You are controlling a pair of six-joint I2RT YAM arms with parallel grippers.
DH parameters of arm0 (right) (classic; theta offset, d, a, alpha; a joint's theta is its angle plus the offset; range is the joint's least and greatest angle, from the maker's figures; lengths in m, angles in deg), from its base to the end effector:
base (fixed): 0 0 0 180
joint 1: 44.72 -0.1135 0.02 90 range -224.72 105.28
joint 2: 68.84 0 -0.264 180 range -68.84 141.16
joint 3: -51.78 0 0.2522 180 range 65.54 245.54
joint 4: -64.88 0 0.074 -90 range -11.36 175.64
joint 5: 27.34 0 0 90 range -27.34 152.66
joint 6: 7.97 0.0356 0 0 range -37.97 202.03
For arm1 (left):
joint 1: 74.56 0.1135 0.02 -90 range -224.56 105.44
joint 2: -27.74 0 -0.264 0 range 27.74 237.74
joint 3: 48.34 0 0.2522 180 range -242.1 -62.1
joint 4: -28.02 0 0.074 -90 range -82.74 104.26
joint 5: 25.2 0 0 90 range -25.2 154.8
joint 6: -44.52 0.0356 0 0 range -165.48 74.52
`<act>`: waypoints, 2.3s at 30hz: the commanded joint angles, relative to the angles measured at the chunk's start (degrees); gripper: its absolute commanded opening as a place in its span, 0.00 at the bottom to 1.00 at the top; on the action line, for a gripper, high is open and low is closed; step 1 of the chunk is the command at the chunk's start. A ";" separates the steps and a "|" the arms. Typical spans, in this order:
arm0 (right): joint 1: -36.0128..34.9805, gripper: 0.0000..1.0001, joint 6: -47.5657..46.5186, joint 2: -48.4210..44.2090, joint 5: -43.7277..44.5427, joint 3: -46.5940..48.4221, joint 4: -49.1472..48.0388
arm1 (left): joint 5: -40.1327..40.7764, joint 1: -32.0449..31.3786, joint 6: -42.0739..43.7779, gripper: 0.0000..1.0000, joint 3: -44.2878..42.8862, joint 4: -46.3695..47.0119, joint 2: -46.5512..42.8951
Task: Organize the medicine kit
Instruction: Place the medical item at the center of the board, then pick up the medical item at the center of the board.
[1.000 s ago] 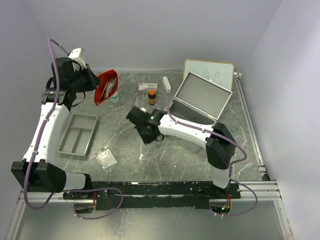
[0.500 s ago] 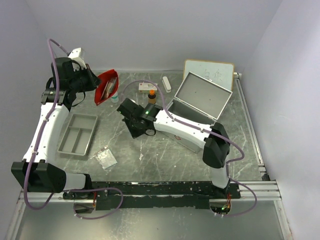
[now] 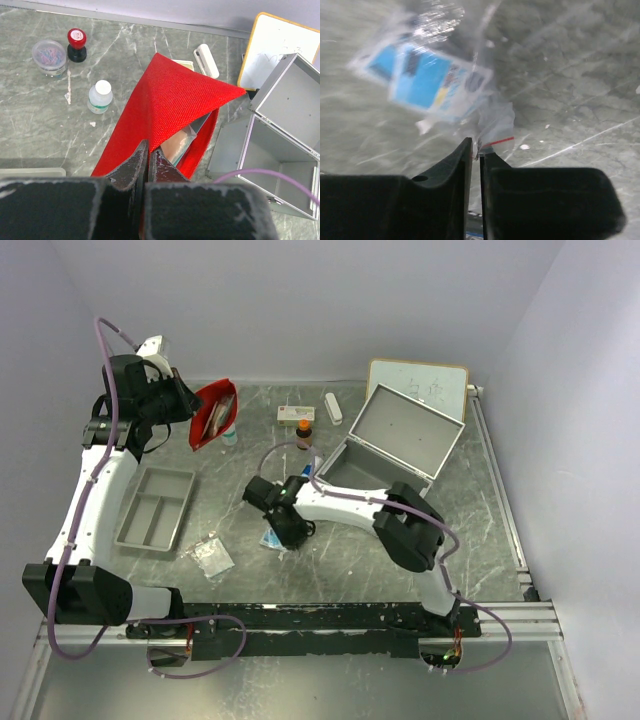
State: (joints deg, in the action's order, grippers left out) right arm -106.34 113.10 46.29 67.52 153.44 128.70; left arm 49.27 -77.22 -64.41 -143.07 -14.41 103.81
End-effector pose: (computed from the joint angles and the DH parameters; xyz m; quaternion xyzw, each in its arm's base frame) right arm 0.1935 0.3518 0.1870 -0.2571 0.9591 0.0509 0.1068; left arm 0.2937 -0.0232 0.4068 -0.0444 0.8320 -0.2125 0.5105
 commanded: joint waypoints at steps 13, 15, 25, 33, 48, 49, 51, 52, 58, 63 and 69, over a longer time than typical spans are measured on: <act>-1.99 0.49 -2.99 -5.96 18.62 7.71 9.06 | -1.28 0.72 -0.48 0.07 0.55 1.85 -1.55; -2.44 0.49 -8.28 -7.41 13.88 4.84 4.33 | -0.99 0.72 -0.40 0.07 0.51 1.86 -1.46; -6.51 0.50 -31.93 -9.53 0.90 -6.73 -13.43 | -0.29 0.90 0.57 0.07 0.53 0.90 -2.32; -6.38 0.48 -41.10 -6.69 1.56 -10.42 -22.67 | -0.16 1.07 0.49 0.07 0.89 0.63 -2.76; -5.97 0.45 -41.47 -1.37 -2.94 -12.85 -24.97 | -0.87 1.51 0.77 0.07 0.72 0.60 -1.76; -6.00 0.43 -41.26 -0.98 -2.61 -13.04 -24.77 | -0.88 1.51 0.75 0.07 0.65 0.60 -1.66; -5.96 0.39 -40.82 -0.45 -1.78 -13.54 -24.60 | -0.78 1.51 0.91 0.07 0.56 0.60 -1.50; -5.96 0.37 -40.47 -0.32 -1.25 -13.95 -24.62 | -0.79 1.51 1.00 0.07 0.51 0.61 -1.46; -5.96 0.04 -38.55 -0.21 0.08 -15.63 -24.87 | -0.99 1.51 0.93 0.07 0.64 0.70 -0.93; -5.96 0.00 -36.48 -0.50 0.88 -16.46 -24.86 | -1.06 1.51 0.81 0.07 0.47 0.97 -0.59; -5.96 0.40 -34.52 -1.28 0.35 -17.22 -25.21 | -1.06 1.60 0.93 0.07 0.78 0.98 -0.73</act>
State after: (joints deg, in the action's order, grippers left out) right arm -112.75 76.45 43.14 68.11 139.21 100.68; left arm 49.19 -76.15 -63.89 -142.26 -14.74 103.38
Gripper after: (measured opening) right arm 0.347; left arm 0.072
